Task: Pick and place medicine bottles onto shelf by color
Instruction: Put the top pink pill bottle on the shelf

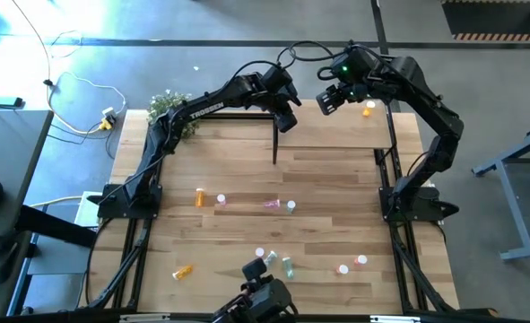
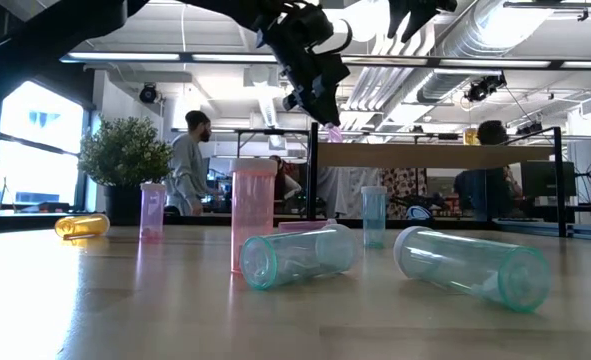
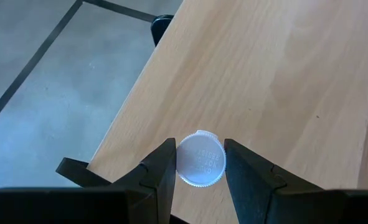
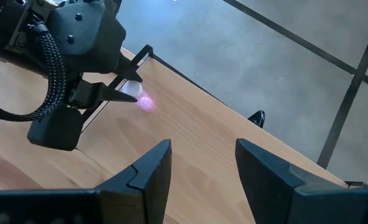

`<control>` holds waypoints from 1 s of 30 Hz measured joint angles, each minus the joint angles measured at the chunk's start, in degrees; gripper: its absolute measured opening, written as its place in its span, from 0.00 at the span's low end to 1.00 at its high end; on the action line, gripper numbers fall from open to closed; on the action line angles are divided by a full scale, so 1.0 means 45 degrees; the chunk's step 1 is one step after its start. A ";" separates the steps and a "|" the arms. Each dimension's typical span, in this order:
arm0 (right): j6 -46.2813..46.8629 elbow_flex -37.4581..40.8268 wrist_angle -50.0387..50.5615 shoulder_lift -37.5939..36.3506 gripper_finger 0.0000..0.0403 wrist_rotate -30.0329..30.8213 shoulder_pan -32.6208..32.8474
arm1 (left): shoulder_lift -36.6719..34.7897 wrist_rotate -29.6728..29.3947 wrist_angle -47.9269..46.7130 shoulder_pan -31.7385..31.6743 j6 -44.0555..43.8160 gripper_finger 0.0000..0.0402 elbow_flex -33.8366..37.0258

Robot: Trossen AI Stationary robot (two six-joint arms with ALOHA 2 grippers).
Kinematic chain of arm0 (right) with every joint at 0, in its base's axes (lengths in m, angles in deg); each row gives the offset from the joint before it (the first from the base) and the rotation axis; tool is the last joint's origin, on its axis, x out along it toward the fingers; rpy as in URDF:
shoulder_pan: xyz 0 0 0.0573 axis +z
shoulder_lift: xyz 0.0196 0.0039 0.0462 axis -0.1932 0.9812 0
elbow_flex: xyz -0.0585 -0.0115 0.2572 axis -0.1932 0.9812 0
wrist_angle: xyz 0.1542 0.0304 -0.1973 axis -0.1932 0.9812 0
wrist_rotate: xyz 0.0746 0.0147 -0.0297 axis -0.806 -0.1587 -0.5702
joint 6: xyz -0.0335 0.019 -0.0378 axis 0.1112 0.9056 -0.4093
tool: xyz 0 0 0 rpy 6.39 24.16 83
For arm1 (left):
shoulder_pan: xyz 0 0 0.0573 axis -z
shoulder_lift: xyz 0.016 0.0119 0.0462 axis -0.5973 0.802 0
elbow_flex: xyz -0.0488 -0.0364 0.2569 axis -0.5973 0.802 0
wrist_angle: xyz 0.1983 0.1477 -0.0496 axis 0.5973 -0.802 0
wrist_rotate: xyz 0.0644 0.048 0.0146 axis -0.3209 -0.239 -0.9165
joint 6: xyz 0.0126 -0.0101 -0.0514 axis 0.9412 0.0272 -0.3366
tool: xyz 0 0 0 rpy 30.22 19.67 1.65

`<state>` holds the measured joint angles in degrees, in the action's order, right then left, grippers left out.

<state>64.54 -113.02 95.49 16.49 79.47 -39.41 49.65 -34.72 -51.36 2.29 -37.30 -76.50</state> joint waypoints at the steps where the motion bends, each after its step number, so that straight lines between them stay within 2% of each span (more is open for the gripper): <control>1: -0.0005 0.0000 0.0000 0.0000 0.42 -0.0005 0.0000 | 0.0000 0.0005 0.0029 0.0000 0.0000 0.28 0.0000; 23: 0.0000 0.0000 0.0000 0.0000 0.42 -0.0005 0.0001 | -0.0005 -0.0039 0.0049 0.0000 0.0336 0.29 0.0000; 30: 0.0229 0.0000 0.0000 0.0000 0.42 -0.0005 0.0002 | -0.0010 -0.0014 0.0058 -0.0005 0.0335 0.42 0.0000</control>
<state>65.57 -113.02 95.49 16.49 79.45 -39.40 49.61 -34.78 -51.09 2.27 -35.79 -76.50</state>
